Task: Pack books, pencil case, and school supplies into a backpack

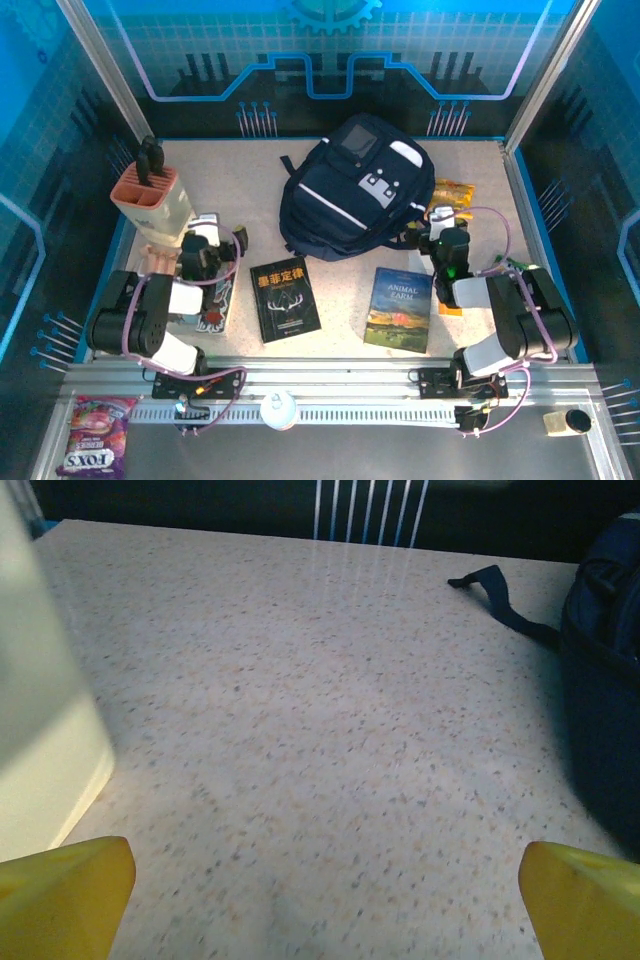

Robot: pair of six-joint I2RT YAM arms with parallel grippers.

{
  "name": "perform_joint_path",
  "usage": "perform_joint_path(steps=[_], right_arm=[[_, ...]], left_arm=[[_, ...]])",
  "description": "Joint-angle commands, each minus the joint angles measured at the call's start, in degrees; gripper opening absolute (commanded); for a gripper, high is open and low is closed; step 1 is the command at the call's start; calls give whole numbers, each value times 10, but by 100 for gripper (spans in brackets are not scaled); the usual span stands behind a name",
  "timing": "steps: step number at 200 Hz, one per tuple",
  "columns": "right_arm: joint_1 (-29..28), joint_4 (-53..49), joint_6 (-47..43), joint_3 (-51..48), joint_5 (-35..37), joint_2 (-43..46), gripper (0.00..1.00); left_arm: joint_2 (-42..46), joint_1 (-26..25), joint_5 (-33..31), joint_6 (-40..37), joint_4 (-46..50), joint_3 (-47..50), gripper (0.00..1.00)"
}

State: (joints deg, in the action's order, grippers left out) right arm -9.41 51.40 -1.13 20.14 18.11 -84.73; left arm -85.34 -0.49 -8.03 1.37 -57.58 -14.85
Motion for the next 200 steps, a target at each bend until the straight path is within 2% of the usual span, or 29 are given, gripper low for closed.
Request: perform_joint_path(steps=[1, 26, 42, 62, 79, 108, 128, 152, 170, 185, 200], right_arm=[[-39, -18, -42, 8, 79, 58, 100], [-92, -147, -44, 64, 129, 105, 100], [-115, -255, 4, 110, 124, 129, 100], [-136, -399, 91, 179, 116, 143, 100], [-145, -498, 152, 237, 71, 137, 100], [-156, -619, 244, 325, -5, 100, 100], [-162, -666, 276, 371, -75, 57, 100], [-179, -675, 302, 398, -92, 12, 100], [-181, -671, 328, 415, -112, -27, 99], [-181, -673, 347, 439, -120, -64, 96], [-177, -657, 351, 452, -127, -95, 96]], left_arm=[[69, 0, -48, 12, 4, 4, 99], [160, -1, -63, 35, 148, -35, 99], [215, -1, -65, 80, 245, -68, 99], [274, -1, -63, 178, 376, -128, 99], [299, -1, -26, 248, 465, -178, 99], [293, -2, 66, 283, 551, -240, 99], [277, -2, 108, 309, 591, -266, 99], [250, -7, 181, 301, 606, -281, 99], [226, -31, 215, 296, 601, -286, 99], [200, -65, 221, 283, 600, -296, 99], [167, -109, 183, 275, 616, -315, 99]])
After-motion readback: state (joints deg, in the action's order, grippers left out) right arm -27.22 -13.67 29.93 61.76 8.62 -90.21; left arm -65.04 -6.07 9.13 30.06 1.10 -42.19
